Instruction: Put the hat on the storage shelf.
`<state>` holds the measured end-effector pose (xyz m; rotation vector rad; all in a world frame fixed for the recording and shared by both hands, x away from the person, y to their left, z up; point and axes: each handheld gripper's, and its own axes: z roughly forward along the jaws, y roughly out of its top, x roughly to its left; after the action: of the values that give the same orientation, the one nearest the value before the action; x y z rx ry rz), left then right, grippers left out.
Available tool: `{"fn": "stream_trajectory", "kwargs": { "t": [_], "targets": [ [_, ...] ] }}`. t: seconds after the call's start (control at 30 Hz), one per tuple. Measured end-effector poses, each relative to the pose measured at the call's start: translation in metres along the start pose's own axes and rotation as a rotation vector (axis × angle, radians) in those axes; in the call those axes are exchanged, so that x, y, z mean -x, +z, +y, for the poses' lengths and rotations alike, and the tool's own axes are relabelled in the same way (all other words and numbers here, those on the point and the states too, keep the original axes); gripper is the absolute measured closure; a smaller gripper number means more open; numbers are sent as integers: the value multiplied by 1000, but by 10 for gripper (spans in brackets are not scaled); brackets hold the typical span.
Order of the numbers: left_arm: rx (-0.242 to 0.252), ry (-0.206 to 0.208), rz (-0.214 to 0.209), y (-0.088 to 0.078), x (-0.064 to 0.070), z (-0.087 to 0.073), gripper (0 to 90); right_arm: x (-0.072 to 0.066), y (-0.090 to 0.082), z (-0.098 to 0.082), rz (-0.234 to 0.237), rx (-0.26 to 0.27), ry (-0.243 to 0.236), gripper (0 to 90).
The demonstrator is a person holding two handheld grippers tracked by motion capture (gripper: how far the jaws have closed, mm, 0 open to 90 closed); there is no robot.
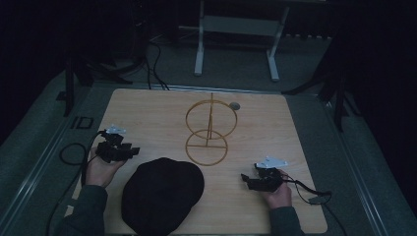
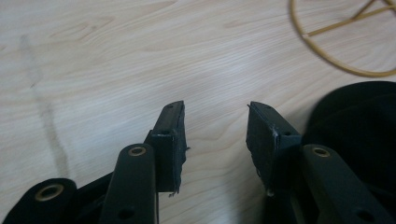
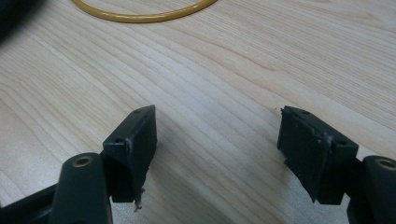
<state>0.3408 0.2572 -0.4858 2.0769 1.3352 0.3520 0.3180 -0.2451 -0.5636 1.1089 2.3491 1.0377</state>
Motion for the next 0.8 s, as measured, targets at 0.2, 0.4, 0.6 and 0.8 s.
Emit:
{"fn": "stream_trajectory", "kwargs": {
  "t": [0.2, 0.4, 0.6, 0.8],
  "targets": [
    [-20, 34, -60, -1, 11, 10, 515, 0, 0, 0, 0, -1, 0, 285],
    [-28, 61, -87, 0, 19, 15, 502, 0, 0, 0, 0, 0, 0, 285],
    [-24, 105, -111, 1, 29, 19, 438, 0, 0, 0, 0, -1, -1, 285],
    [-18, 141, -158, 0, 41, 25, 399, 0, 0, 0, 0, 0, 0, 285]
  ]
}}
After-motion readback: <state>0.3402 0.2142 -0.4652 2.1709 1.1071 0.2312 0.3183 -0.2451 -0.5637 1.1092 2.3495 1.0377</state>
